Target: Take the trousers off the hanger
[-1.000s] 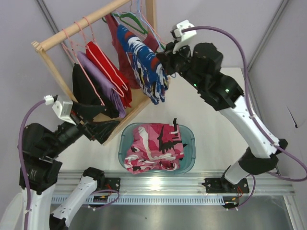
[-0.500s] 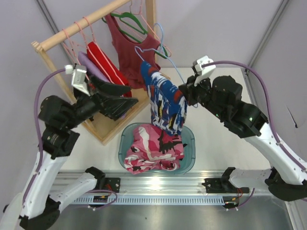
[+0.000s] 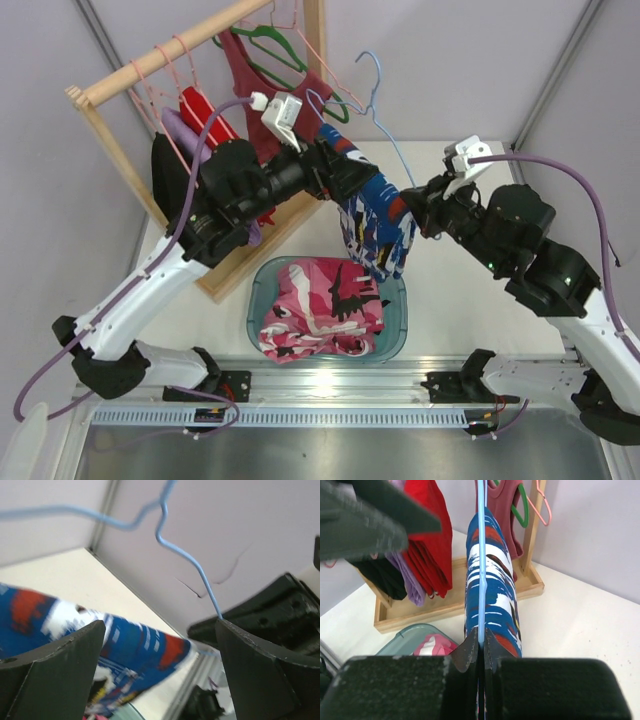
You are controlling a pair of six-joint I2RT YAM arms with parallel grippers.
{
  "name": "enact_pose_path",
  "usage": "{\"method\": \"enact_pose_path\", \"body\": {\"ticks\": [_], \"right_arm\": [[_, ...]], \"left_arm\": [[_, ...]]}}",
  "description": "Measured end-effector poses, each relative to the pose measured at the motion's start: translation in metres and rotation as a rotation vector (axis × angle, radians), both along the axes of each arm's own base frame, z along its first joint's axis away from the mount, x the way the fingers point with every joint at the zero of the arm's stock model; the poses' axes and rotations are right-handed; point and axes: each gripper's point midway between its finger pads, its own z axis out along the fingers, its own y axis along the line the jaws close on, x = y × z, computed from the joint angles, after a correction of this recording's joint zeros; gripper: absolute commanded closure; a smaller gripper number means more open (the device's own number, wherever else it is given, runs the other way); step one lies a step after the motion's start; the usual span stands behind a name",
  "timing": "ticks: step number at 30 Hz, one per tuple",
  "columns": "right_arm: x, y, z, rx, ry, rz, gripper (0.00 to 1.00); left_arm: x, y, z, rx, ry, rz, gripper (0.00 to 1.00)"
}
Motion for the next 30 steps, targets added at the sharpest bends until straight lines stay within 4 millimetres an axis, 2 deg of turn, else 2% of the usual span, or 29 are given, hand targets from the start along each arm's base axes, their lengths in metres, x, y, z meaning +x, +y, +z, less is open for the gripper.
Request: {"method": "enact_pose_path", "body": {"ticks": [2,6,11,14,20,21,22,24,25,27,30], "right_arm": [[-0.006,-0.005,-0.001,0.0,0.002,0.008,1.0],[-0.013,-0.008,0.0,0.005,0.004,0.026,1.0],[-0.015,-0.002,-0.003,0.01,0.02,0.051,1.0],[-0.014,0.0,-0.007,0.006,0.03,0.058,1.0],[-0.012,0.003,-0.013,0.004,0.043,0.056,1.0],[-0.012,0.003,-0.013,0.008,0.043,0.057,1.0],[-0.012,0.004,-0.013,0.009,0.042,0.058,1.0],[-0.013,0.005,-0.012,0.011,0.042,0.067,1.0],[-0.013,0.005,-0.013,0.014,0.041,0.068,1.0],[-0.014,0.006,-0.017,0.014,0.048,0.072,1.0],[-0.011,0.009,-0.024,0.015,0.059,0.069,1.0]], "left_arm": [[0.004,0.001,0.01,0.017,-0.052,0.02,0.03],[-0.001,0.002,0.033,0.024,-0.164,0.027,0.02],[-0.009,-0.02,0.06,0.009,-0.237,0.024,0.02],[0.003,-0.036,0.052,0.026,-0.211,0.076,0.02],[0.033,-0.062,0.011,0.075,-0.053,0.211,0.05],[0.037,-0.064,0.007,0.069,-0.031,0.225,0.12],[0.038,-0.065,0.004,0.062,-0.015,0.232,0.15],[0.04,-0.065,0.004,0.037,0.005,0.247,0.19],[0.041,-0.065,0.007,0.017,0.011,0.251,0.24],[0.041,-0.066,0.016,-0.029,0.014,0.259,0.26],[0.04,-0.066,0.021,-0.068,0.029,0.263,0.37]]}}
